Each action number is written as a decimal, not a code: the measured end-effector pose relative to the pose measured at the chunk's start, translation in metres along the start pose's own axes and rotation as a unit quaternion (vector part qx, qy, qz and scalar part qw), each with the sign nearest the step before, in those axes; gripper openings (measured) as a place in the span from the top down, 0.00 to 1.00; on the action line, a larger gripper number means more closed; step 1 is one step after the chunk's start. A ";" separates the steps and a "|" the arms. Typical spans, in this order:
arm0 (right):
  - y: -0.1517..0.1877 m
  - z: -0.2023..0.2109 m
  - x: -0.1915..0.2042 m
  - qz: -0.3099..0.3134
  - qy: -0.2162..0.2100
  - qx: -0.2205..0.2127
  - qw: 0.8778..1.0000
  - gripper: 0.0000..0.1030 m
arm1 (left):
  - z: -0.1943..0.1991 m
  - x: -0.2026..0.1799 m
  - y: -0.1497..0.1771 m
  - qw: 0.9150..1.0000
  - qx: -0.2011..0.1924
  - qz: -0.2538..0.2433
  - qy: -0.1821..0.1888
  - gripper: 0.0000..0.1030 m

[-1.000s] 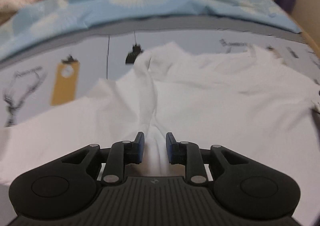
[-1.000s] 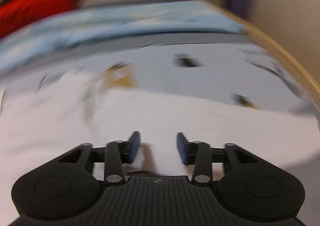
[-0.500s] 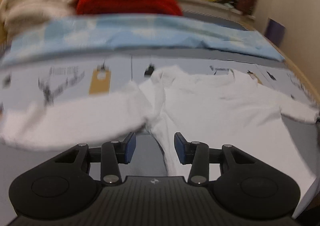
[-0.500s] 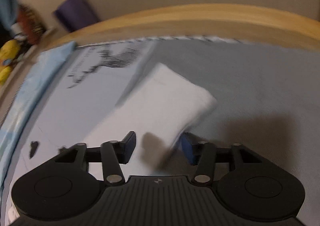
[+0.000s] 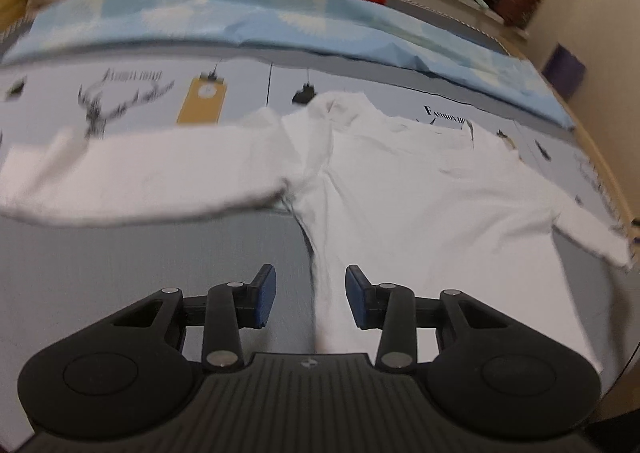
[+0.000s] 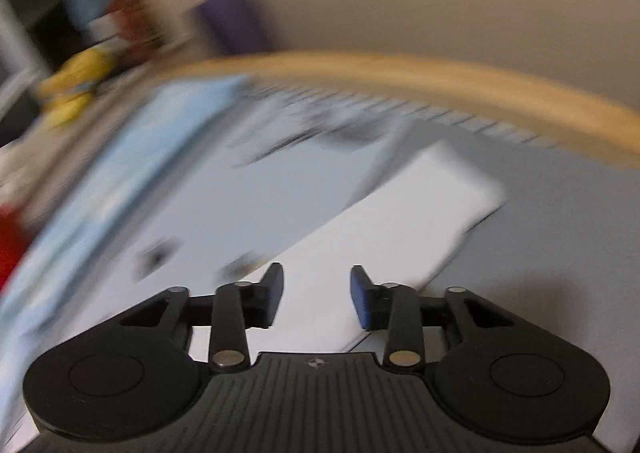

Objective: Fold small clothes

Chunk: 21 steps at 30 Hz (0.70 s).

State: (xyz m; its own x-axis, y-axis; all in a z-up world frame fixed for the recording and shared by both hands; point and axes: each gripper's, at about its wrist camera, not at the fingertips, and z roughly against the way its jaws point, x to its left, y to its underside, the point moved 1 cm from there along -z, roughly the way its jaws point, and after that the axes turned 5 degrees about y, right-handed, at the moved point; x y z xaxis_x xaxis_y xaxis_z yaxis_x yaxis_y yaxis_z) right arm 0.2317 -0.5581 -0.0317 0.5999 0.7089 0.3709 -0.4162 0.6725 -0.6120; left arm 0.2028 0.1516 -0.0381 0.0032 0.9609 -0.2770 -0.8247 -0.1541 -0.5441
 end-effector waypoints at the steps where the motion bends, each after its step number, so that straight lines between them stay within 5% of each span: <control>1: 0.013 0.011 0.011 0.024 -0.030 0.024 0.999 0.60 | 0.002 0.000 0.005 1.000 0.005 0.008 0.002 0.58; 5: 0.073 0.040 0.045 0.162 -0.088 0.124 0.975 0.52 | 0.007 0.002 0.039 0.999 0.025 0.027 0.004 0.58; 10: 0.137 0.054 0.041 0.241 -0.061 0.202 0.947 0.50 | 0.000 0.002 0.090 0.997 0.064 0.033 0.023 0.58; 21: 0.218 0.064 0.009 0.264 0.040 0.219 0.938 0.51 | -0.010 0.017 0.137 0.991 0.129 0.027 0.020 0.58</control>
State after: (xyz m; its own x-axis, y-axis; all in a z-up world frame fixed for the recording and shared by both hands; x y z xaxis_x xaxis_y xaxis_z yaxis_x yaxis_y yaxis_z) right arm 0.1025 -0.3919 -0.1168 0.2732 0.9614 0.0327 -0.9006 0.2675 -0.3426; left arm 0.0952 0.1449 -0.1254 -0.0266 0.9422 -0.3339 -0.9412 -0.1361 -0.3091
